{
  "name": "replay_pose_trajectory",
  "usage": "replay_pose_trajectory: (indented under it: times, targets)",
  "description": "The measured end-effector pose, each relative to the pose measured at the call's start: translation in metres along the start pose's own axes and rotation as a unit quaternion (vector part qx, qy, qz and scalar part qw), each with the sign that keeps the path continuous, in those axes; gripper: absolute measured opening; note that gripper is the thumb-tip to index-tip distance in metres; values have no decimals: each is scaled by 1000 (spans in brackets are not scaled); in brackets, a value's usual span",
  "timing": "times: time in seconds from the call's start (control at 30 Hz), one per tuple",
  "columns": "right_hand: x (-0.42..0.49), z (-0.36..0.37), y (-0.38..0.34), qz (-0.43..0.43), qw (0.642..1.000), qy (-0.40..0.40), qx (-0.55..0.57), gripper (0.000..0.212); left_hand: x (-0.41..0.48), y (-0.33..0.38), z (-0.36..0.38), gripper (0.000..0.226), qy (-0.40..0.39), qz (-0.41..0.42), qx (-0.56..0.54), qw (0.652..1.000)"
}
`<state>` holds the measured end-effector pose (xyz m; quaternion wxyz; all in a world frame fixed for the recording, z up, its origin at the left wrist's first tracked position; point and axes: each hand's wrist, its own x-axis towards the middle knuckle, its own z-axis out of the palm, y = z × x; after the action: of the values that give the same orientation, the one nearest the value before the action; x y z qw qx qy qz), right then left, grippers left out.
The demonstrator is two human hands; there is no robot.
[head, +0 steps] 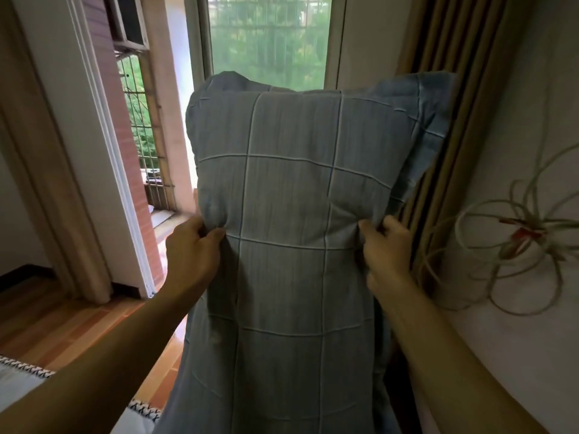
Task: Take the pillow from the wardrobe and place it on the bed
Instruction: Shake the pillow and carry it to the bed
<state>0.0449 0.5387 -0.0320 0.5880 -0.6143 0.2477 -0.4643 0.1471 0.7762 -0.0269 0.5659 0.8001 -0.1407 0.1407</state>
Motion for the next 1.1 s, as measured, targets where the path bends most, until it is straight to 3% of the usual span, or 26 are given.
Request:
replay_pose_trajectory:
  times: [0.1,0.27,0.47,0.7,0.87,1.1]
  targets:
    - [42,40,20,-2,1000,-23,5,15,42,-16,18,23,23,0,4,1000]
    - [103,121,56,9,998,-63,29,25,125,-55,40,22,67,3,3,998]
    - [169,227,77,37,993,-111,10,13,229,-96,49,22,92,-19,-8,996]
    - [212,343,100,16,986,-163,23,23,308,-135,34,23,133,-39,22,990]
    - [235,430,119,7,976,-215,29,5,363,-169,18,27,182,-62,29,981]
    - [274,565,163,33,952,-301,49,7,451,-228,9,23,271,-94,69,956]
